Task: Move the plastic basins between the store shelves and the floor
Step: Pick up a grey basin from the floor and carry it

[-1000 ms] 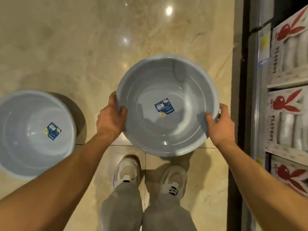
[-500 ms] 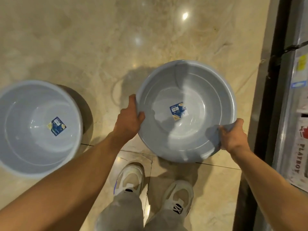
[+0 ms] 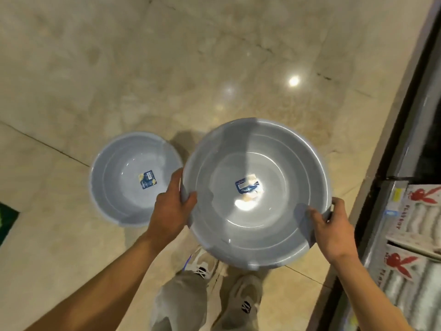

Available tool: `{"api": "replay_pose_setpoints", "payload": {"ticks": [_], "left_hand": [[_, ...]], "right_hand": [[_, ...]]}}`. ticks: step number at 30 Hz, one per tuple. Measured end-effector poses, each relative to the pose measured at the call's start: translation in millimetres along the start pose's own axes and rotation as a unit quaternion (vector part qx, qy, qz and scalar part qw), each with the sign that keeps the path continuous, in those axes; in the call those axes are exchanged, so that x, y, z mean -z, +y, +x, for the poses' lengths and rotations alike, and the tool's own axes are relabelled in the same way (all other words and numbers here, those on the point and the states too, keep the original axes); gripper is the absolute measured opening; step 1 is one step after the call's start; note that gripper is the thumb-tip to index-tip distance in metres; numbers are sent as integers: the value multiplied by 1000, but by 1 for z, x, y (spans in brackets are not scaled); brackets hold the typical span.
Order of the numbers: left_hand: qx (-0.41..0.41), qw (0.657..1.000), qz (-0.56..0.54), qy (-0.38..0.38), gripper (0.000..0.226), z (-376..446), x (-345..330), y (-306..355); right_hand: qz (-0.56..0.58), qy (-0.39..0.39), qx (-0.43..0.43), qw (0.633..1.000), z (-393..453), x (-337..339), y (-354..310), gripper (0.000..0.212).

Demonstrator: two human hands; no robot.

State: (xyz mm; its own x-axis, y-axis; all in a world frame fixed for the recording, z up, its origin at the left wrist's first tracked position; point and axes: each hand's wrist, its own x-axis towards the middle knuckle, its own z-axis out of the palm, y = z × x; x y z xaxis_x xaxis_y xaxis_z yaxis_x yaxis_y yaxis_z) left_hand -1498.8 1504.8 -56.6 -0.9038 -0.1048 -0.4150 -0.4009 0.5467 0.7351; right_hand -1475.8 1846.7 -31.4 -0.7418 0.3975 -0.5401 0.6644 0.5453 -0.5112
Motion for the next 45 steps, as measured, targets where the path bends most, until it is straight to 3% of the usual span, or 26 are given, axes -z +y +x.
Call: {"api": "replay_pose_setpoints", "payload": {"ticks": [4, 9, 15, 21, 26, 34, 45], "left_hand": [[21, 995, -64, 70, 51, -33, 66, 13], [78, 985, -54, 141, 52, -71, 135, 12], [156, 970, -44, 182, 58, -103, 195, -17], [236, 951, -60, 189, 60, -88, 222, -66], [278, 939, -61, 194, 60, -60, 215, -118], [309, 926, -77, 201, 59, -2, 145, -213], [338, 913, -74, 215, 58, 29, 92, -276]], "right_hand": [[-7, -9, 60, 998, -27, 0, -65, 35], [-46, -48, 127, 990, -52, -12, -141, 37], [-130, -78, 207, 966, -71, -51, -216, 40], [-189, -120, 225, 948, -65, -119, -261, 37], [-238, -140, 245, 929, -34, -181, -266, 36], [-322, -142, 256, 900, 54, -283, -231, 41], [-286, -153, 259, 910, 94, -351, -188, 39]]}}
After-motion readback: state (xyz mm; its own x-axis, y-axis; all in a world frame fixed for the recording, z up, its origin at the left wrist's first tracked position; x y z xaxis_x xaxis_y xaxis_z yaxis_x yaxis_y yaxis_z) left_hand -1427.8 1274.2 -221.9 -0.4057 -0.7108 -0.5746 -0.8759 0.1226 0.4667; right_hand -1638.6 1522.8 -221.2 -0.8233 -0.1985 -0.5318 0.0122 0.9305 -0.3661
